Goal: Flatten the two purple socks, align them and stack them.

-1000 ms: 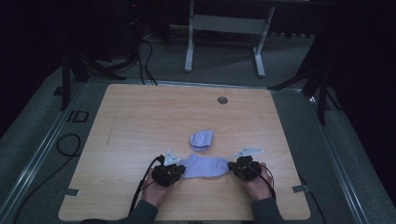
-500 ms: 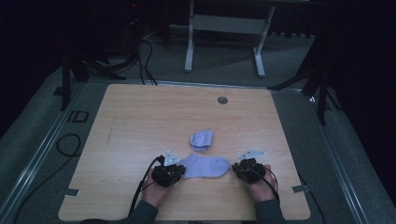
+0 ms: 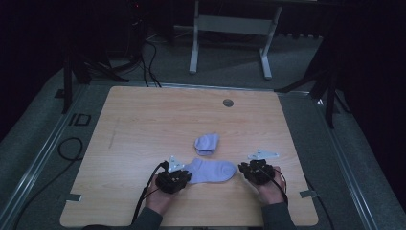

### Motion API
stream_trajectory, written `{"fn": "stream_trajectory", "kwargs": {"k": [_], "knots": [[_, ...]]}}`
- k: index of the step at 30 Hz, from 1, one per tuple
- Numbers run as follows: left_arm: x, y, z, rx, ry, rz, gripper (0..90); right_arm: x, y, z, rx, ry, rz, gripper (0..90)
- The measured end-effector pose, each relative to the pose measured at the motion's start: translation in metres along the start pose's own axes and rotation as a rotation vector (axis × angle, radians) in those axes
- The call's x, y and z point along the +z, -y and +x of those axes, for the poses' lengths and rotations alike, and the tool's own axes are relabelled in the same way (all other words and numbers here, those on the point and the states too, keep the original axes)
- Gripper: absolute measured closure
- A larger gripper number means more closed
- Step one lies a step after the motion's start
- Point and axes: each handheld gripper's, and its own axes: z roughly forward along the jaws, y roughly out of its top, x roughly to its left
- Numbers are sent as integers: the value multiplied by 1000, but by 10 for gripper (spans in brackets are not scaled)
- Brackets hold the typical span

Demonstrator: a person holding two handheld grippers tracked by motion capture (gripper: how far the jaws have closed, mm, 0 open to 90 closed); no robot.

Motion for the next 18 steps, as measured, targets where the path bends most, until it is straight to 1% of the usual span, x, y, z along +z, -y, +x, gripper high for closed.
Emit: {"fn": "stream_trajectory", "kwargs": {"k": [4, 7, 9, 10, 11, 13, 18], "knots": [[-1, 0, 0, -7, -3, -5, 735, -1, -6, 1, -8, -9, -10, 791], [-3, 0, 1, -7, -8, -12, 728, -2, -13, 3, -19, -3, -13, 809], [-3, 0, 1, -9, -12, -14, 722, -1, -19, 4, -37, -1, -16, 825], [-3, 0, 1, -9, -12, -14, 722, -1, -19, 4, -37, -1, -16, 825], [-3, 0, 2, -11, -13, -18, 722, -1, -25, 6, -57, -2, -18, 846], [-4, 0, 3, -22, -14, -22, 721, 1, -33, 8, -73, -6, -19, 871], [-4, 0, 3, -18, -17, -21, 717, 7, -53, 19, -126, -19, -25, 886]]}}
